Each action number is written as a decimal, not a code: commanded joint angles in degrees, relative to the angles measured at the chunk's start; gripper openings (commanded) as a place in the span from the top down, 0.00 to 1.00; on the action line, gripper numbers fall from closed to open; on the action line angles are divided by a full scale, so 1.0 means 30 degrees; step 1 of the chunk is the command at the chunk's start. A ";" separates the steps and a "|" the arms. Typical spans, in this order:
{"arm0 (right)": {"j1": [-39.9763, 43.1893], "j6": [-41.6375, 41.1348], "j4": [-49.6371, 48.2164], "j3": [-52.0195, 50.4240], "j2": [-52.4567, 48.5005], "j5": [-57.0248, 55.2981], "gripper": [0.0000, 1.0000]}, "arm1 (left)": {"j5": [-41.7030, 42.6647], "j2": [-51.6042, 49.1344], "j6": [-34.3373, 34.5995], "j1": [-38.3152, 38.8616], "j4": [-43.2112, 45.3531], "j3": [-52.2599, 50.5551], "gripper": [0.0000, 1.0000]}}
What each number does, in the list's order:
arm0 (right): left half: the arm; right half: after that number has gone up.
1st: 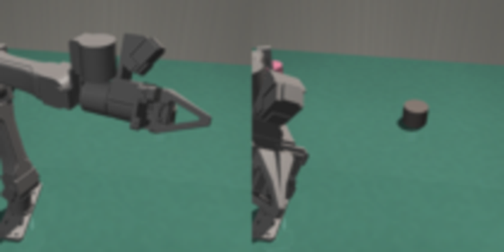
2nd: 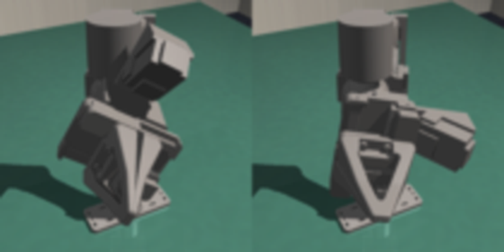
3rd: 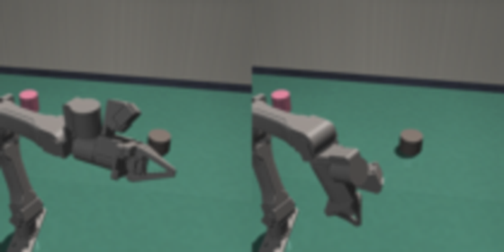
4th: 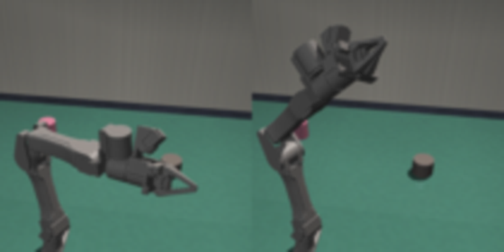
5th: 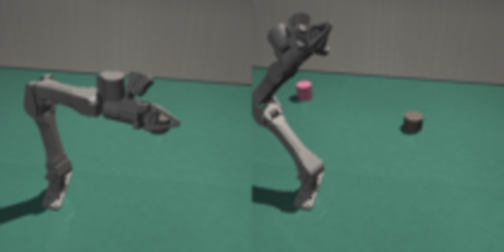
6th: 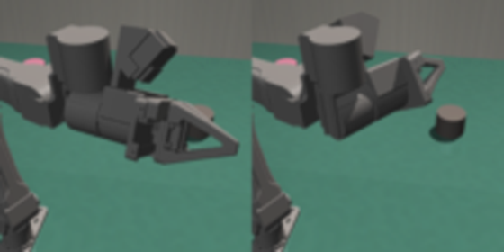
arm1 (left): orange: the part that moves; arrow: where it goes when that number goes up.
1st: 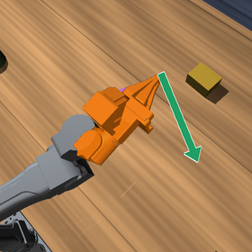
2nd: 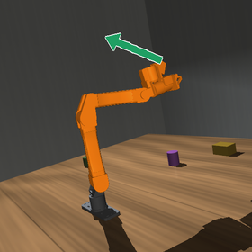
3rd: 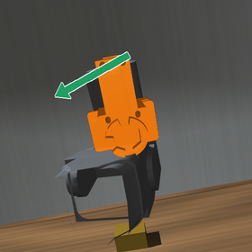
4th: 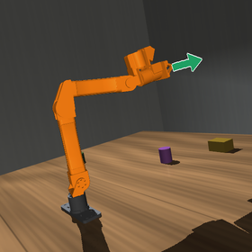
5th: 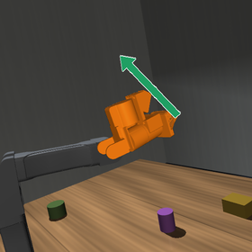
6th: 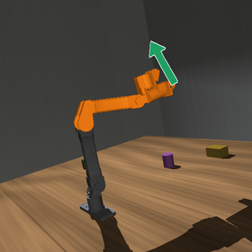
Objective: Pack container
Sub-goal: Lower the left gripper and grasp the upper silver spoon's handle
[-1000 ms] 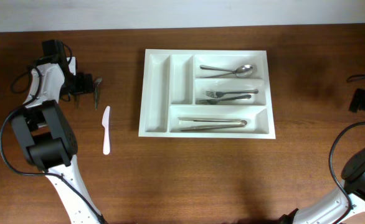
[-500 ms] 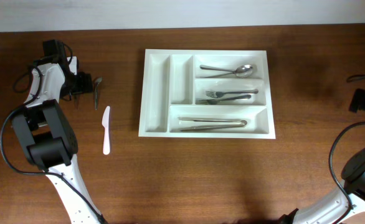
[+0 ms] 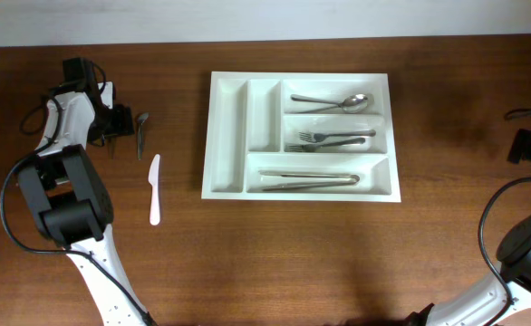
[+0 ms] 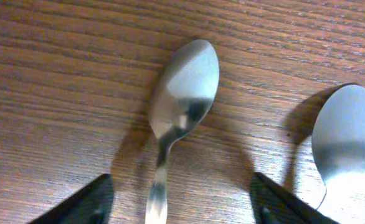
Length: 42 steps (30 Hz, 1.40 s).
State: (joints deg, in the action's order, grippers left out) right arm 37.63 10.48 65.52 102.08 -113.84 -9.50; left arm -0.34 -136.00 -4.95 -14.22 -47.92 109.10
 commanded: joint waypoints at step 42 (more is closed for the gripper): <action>-0.0036 -0.0168 0.0000 -0.0102 0.0036 0.0022 0.01 | -0.0284 -0.1056 -0.0095 -0.0066 0.0678 0.0000 0.90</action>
State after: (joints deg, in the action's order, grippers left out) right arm 37.63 10.48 65.52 102.08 -113.84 -9.50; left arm -0.21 -136.40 -4.95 -14.22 -45.78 109.30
